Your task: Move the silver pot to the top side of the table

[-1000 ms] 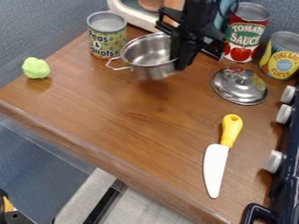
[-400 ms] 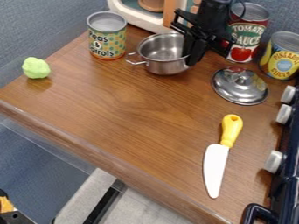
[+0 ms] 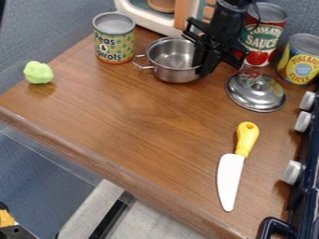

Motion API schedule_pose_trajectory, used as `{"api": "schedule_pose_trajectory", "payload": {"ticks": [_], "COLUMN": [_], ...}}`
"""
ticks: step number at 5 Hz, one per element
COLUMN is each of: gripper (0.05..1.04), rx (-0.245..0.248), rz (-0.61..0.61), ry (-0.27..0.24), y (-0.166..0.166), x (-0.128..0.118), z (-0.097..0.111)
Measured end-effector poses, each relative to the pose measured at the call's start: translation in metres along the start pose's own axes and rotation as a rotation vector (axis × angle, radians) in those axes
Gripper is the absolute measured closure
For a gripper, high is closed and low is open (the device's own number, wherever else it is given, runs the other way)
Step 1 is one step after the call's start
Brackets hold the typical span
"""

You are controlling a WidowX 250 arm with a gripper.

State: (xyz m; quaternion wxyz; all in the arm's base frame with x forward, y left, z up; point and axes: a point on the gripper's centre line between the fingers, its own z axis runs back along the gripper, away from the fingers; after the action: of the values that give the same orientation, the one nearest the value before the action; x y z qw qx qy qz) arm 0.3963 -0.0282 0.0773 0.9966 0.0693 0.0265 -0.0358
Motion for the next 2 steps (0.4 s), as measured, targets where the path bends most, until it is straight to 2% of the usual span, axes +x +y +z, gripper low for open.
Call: {"api": "schedule_pose_trajectory", "payload": {"ticks": [1, 2], "gripper": [0.538, 0.233], "rx": [-0.028, -0.027], "rz": [-0.026, -0.042], "ry": [-0.001, 0.014], "y": [-0.005, -0.0045], "x": [-0.0001, -0.0021], "z": [0.0008, 0.003]}}
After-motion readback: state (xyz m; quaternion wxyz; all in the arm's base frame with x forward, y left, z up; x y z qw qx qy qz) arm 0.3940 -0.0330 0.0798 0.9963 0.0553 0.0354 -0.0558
